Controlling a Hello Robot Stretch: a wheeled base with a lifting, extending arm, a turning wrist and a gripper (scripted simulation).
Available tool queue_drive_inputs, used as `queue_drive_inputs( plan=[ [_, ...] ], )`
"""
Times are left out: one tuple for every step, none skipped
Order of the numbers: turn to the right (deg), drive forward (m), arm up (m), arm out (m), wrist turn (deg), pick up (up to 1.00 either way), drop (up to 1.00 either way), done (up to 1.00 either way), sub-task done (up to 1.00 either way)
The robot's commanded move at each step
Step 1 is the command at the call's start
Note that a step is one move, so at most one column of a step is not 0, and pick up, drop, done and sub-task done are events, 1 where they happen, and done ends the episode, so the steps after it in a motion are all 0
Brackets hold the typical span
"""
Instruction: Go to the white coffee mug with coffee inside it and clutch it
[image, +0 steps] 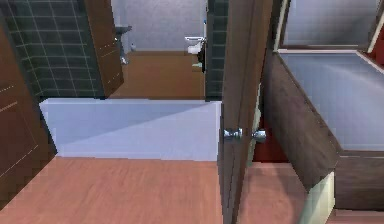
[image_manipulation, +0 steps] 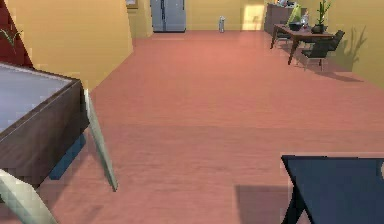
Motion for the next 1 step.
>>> queue_drive_inputs(
  plan=[
    [0.0,0.05,0.00,0.00,0.0,0.00,0.00,0.00,0.00]
  ],
)
